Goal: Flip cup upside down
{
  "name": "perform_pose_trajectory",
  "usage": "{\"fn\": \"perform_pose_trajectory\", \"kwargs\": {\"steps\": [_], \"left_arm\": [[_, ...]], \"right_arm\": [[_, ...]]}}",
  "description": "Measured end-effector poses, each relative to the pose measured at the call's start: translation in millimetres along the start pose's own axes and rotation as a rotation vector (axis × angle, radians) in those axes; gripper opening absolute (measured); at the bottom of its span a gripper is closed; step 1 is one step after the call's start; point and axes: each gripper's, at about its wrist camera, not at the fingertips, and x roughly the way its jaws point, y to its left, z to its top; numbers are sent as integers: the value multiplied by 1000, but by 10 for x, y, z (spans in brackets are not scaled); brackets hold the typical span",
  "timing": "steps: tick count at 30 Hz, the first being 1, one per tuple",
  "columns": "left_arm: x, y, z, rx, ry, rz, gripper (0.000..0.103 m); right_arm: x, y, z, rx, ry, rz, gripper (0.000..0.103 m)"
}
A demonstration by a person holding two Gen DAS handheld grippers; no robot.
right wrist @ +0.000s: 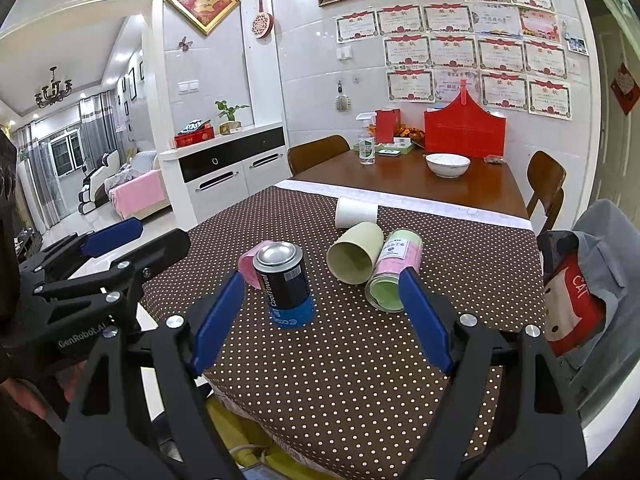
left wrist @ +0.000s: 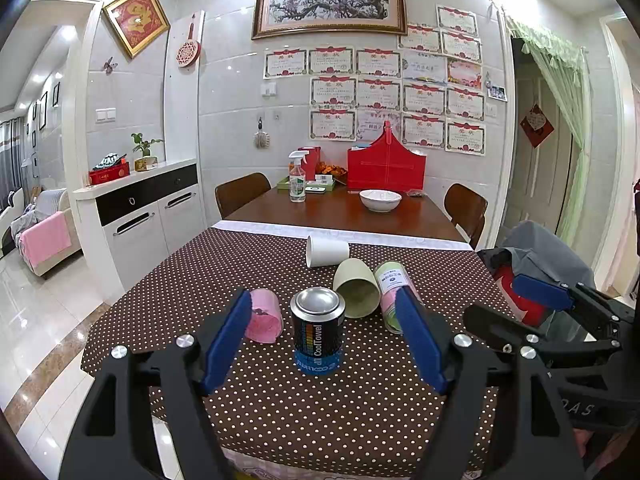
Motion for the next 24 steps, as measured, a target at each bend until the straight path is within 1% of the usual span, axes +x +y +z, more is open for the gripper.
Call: {"fn": "perform_pose_trajectory", "kwargs": {"steps": [24], "left_arm": [[43,-27,-4,-3,6,5,73]], "right_arm": [[8,-17,-42,11,9,10,78]]}}
